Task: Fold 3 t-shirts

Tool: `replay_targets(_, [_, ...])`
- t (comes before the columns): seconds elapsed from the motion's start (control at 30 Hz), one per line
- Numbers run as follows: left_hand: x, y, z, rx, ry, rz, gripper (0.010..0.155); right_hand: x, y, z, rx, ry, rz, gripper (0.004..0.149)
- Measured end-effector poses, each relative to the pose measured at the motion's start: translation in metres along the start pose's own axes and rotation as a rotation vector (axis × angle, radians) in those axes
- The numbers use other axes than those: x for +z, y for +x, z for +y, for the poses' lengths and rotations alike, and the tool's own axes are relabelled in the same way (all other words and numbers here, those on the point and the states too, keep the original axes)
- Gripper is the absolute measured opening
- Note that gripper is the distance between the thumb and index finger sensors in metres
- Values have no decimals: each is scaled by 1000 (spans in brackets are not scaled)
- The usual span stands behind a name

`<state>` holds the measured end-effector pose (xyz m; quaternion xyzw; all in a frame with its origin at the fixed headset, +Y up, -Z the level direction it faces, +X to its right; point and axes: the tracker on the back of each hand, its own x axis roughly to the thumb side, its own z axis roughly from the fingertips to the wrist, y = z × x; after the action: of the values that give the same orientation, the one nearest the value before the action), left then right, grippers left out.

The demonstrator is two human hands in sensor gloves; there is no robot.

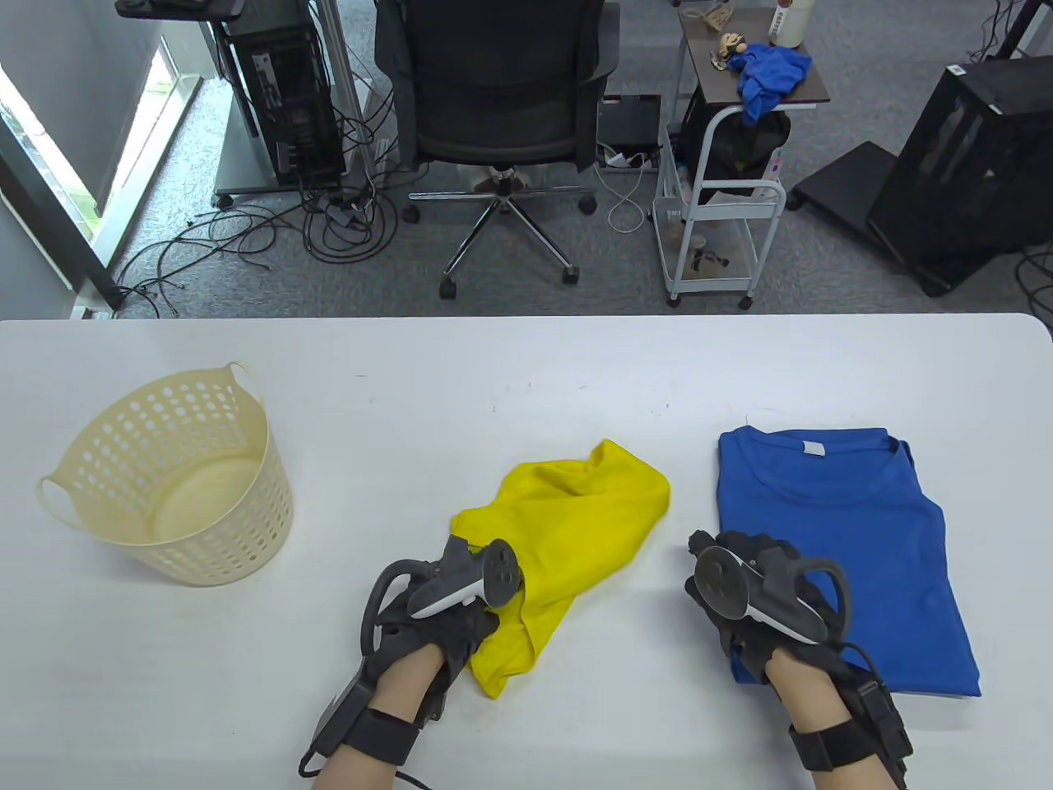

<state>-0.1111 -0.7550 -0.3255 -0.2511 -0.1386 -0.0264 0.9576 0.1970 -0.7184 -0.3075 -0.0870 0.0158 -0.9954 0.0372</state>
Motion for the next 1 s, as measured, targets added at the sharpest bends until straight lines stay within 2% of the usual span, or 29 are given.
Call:
replay_targets(0.1, [-2,9,-1,-4,76,-65,58,1,6,2,-16,37,-65,66])
replay_targets(0.23, [14,15,12,-148,226,-43,56,-2,16,16,51,164,-99,68])
replay_targets(0.3, [32,9,23,-56,300,-87,50,-5,20,27,97,195,-80,67])
replay_targets(0.37, [49,-1,27,41,407,-109,43,-10,23,37,126,256,-60,67])
replay_targets(0.4, [51,-7,26,79,428,-111,44,-11,25,38,116,261,-48,67])
replay_targets(0.5, [64,-17,21,-3,261,-66,47,-13,27,36,112,245,-41,67])
replay_targets(0.57, [74,-22,19,-80,256,-44,46,-11,26,32,124,218,-46,67])
replay_targets(0.63, [82,-26,14,-129,198,-10,48,-8,24,23,112,163,-47,67])
replay_targets(0.73, [81,-25,-2,-201,120,3,54,-3,19,9,41,67,-42,65])
replay_targets(0.83, [73,-18,-17,-275,122,16,61,-1,17,6,32,15,-40,64])
replay_targets(1.0, [62,-4,-30,-341,192,29,48,0,17,7,42,18,-48,64])
